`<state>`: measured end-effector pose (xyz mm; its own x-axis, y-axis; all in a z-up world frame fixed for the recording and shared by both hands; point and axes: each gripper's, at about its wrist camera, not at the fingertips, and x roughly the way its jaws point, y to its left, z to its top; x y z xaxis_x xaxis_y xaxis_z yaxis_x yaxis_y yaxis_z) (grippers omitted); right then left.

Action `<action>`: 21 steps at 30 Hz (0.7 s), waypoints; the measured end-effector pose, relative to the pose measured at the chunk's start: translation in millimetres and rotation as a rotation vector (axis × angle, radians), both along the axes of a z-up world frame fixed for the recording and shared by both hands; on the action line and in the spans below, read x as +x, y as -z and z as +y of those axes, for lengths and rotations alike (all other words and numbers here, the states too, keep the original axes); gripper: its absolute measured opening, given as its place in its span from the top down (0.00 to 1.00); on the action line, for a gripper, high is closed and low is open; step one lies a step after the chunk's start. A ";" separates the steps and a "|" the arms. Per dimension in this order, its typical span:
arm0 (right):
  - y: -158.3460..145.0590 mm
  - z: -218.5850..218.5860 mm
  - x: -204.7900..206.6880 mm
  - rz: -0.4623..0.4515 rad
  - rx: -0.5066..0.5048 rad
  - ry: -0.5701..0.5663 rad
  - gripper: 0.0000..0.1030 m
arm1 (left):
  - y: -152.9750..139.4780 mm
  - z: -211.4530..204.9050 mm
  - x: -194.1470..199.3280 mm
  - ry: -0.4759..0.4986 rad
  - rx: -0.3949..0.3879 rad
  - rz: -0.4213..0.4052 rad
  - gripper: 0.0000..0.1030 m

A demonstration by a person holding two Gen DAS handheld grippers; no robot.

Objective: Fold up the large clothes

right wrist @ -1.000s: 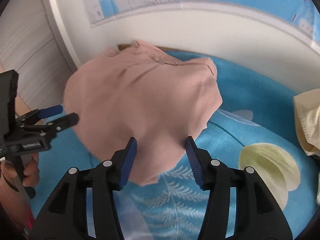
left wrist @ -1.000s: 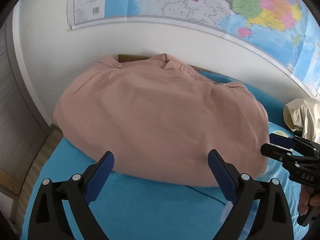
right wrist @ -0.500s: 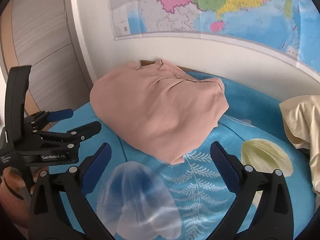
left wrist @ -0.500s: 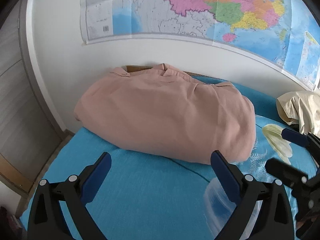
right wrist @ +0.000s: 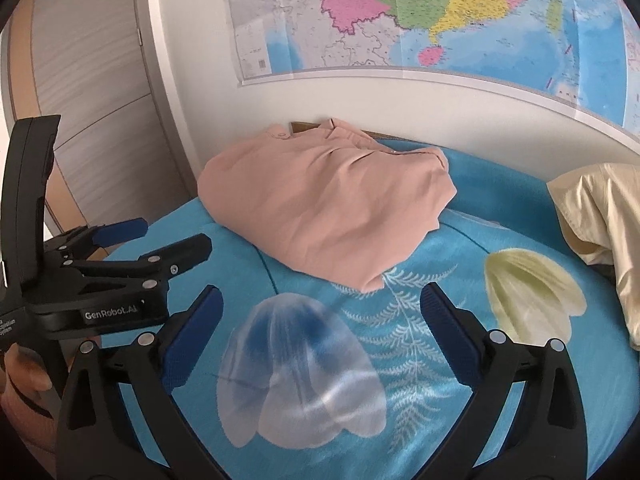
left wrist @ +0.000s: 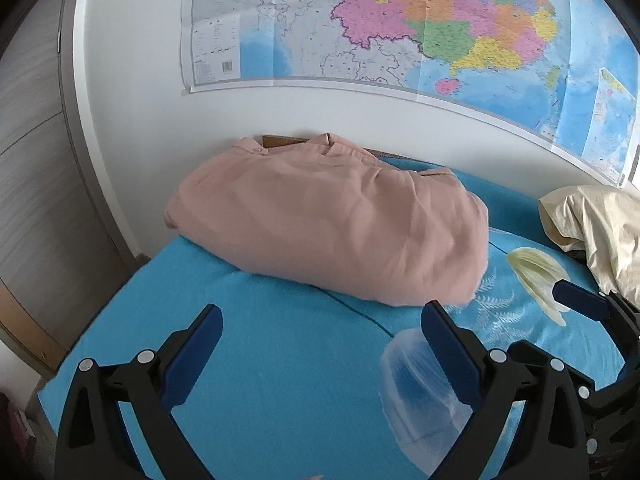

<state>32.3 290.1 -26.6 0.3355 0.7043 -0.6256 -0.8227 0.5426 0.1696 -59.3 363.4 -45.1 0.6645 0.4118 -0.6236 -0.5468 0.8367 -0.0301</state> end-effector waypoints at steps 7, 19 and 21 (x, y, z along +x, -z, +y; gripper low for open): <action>-0.2 -8.9 -6.9 0.018 0.013 -0.008 0.05 | -1.0 -10.6 -9.3 -0.017 -0.001 -0.007 0.07; -0.8 -22.7 -20.8 -0.005 0.021 -0.017 0.05 | -2.2 -19.0 -22.2 -0.024 -0.025 -0.019 0.07; -1.2 -25.6 -22.9 -0.004 0.023 -0.019 0.05 | -2.9 -19.7 -25.0 -0.027 -0.028 -0.023 0.07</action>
<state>9.4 264.5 -25.4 0.3245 0.7249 -0.6076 -0.8337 0.5227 0.1783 -84.3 343.7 -42.2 0.6675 0.4129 -0.6197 -0.5684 0.8201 -0.0657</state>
